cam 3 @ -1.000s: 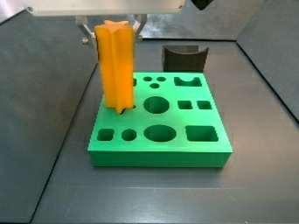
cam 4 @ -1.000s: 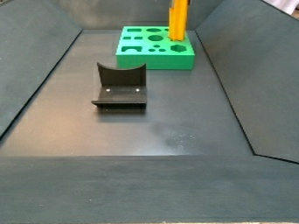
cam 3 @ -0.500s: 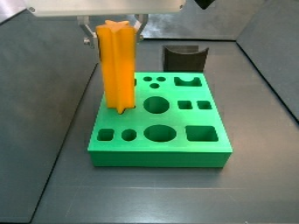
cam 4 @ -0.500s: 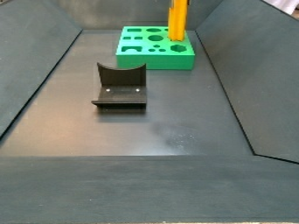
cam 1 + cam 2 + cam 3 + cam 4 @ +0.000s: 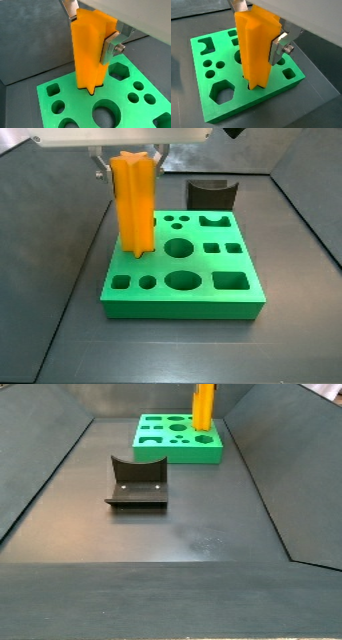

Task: Pick up the star object. Move up. Move to above the board. Insert the star object.
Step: Insert the star object.

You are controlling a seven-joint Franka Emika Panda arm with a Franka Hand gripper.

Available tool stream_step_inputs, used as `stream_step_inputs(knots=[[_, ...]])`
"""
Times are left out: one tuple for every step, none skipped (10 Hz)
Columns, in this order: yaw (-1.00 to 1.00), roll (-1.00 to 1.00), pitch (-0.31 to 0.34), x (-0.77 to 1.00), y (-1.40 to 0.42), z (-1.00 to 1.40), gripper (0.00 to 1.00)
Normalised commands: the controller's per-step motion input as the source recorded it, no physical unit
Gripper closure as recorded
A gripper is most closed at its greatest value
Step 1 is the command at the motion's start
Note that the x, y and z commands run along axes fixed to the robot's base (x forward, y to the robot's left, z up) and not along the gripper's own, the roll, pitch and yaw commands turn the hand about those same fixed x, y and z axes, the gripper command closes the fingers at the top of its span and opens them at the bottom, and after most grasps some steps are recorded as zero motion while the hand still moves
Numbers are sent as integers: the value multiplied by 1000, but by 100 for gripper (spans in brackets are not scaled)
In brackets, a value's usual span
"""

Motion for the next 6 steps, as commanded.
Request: stream_step_inputs(knots=[[0,31,-77,17,0,-497,100],[0,76,-71,46,0,-471,100],[-17,83,-47,257,0,-383,100],[-331,90,-19,454,0,-343,100],[-531,63,0,397,0,-303,100],[-500,61,0,360,0,-246,100]])
